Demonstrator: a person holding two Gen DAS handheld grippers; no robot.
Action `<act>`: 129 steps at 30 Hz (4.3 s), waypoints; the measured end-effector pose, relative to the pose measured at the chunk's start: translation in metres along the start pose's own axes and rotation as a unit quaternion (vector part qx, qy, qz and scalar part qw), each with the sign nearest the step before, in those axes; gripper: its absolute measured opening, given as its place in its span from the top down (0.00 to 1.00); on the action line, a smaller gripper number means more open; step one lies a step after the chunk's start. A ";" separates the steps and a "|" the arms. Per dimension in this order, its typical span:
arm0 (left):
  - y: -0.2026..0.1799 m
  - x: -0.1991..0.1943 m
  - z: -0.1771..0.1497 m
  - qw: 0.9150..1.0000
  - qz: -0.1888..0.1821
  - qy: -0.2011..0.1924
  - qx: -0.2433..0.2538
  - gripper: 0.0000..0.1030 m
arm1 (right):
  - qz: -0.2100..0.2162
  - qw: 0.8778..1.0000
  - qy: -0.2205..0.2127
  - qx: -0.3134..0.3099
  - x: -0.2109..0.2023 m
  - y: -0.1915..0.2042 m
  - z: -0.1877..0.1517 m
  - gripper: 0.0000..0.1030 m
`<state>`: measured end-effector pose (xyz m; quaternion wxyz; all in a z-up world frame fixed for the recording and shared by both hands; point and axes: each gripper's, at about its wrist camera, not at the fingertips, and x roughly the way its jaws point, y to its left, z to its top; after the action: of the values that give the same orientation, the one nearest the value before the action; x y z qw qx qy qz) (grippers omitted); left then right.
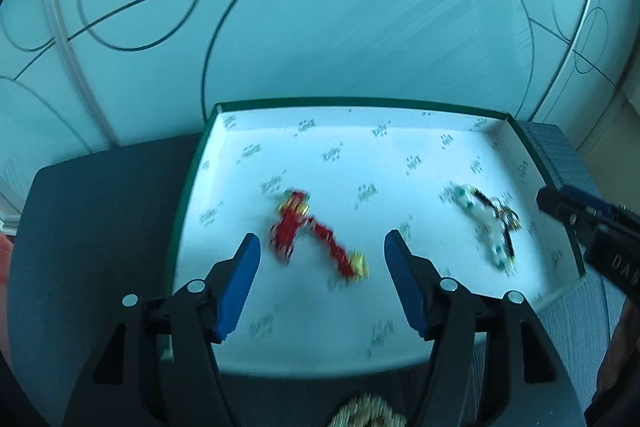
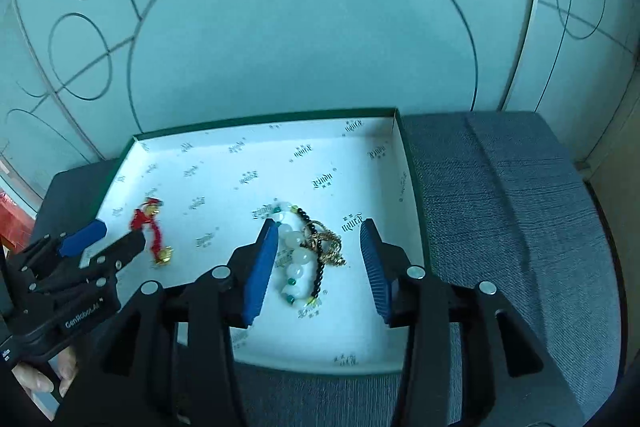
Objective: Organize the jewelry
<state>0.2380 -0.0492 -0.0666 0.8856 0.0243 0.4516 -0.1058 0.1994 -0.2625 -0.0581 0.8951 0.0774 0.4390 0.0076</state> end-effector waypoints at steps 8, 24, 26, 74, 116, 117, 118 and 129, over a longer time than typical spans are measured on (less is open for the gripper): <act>-0.002 -0.031 -0.046 1.000 -0.008 0.030 -0.003 0.37 | 0.011 1.000 0.000 -0.016 -0.042 0.011 -0.032 0.58; -0.007 -0.033 -0.095 0.998 -0.008 0.058 -0.039 0.30 | 0.019 0.999 0.044 0.002 -0.070 0.002 -0.116 0.57; -0.009 -0.032 -0.097 0.998 -0.005 0.059 -0.039 0.30 | 0.018 0.999 0.045 0.000 -0.068 0.004 -0.117 0.57; 0.019 -0.043 -0.097 0.998 0.055 0.007 -0.008 0.92 | 0.040 0.996 0.061 -0.049 -0.025 0.074 -0.123 0.59; 0.017 -0.050 -0.096 0.999 0.049 0.000 -0.009 0.92 | 0.015 0.997 0.035 -0.061 -0.034 0.059 -0.117 0.98; 0.015 -0.052 -0.095 0.999 0.047 -0.002 -0.008 0.92 | 0.017 0.998 0.034 -0.059 -0.036 0.057 -0.116 0.98; 0.014 -0.053 -0.094 0.999 0.046 -0.003 -0.008 0.92 | 0.018 0.998 0.033 -0.058 -0.038 0.056 -0.115 0.98; 0.000 -0.079 -0.061 0.999 0.034 -0.041 0.004 0.92 | 0.038 0.998 -0.010 -0.042 -0.073 0.051 -0.085 0.98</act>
<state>0.1441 -0.0280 -0.0388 0.9065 0.0388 0.4130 -0.0785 0.0903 -0.2073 -0.0447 0.9011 0.0565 0.4258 0.0590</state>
